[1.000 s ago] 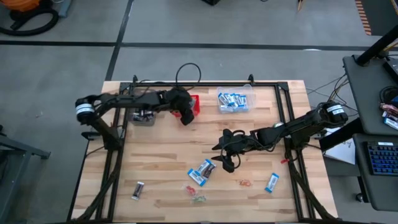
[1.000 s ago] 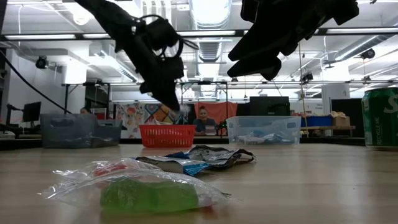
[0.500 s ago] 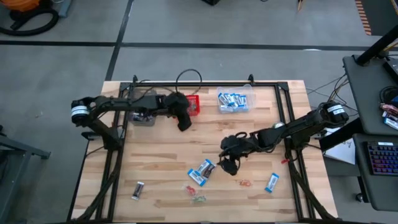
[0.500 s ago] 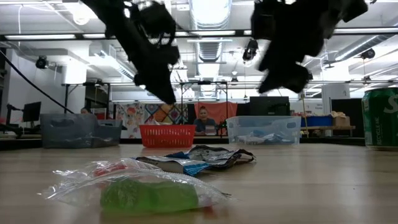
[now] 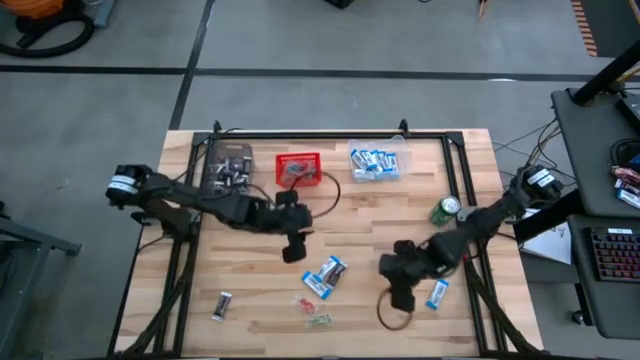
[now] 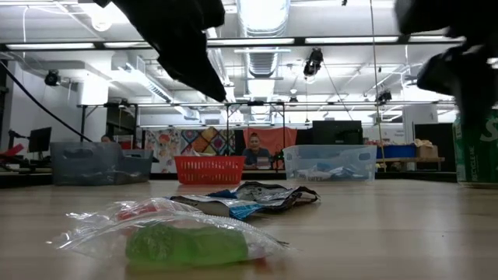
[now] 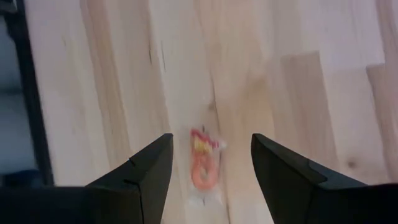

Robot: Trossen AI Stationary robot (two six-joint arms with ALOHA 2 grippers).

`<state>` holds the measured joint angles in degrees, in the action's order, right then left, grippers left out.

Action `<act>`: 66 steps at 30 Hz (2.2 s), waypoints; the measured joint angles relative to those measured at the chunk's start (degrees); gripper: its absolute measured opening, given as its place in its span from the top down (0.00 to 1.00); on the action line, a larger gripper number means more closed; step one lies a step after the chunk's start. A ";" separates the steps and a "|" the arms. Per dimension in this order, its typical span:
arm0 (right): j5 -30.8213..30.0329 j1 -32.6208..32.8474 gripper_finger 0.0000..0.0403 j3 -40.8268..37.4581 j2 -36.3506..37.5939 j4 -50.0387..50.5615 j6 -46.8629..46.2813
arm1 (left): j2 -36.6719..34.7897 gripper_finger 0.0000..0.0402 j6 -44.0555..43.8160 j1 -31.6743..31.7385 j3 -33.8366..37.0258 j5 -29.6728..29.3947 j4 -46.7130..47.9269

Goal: Sort candy
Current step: Put the white chocolate into the transparent bin

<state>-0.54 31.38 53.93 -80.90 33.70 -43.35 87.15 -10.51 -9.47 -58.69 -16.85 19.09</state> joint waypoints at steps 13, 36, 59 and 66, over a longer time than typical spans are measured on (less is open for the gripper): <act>9.96 6.61 0.49 -0.34 0.00 18.07 -36.94 | 0.00 0.66 -4.60 -7.55 -0.03 -3.60 3.39; 8.86 20.63 0.49 -13.02 -0.02 6.88 -79.98 | 0.00 0.66 -7.62 -8.03 1.91 -7.66 2.93; -18.63 20.61 0.97 -14.01 0.43 6.35 -68.31 | 0.00 0.66 -7.62 -8.03 1.91 -11.80 0.40; -28.33 17.46 0.98 -14.01 4.97 6.11 -62.69 | 0.00 0.66 -7.62 -8.03 1.91 -11.80 -1.11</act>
<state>-28.87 48.84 39.92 -75.93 39.81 -106.03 87.15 -18.13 -17.50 -56.77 -28.64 17.97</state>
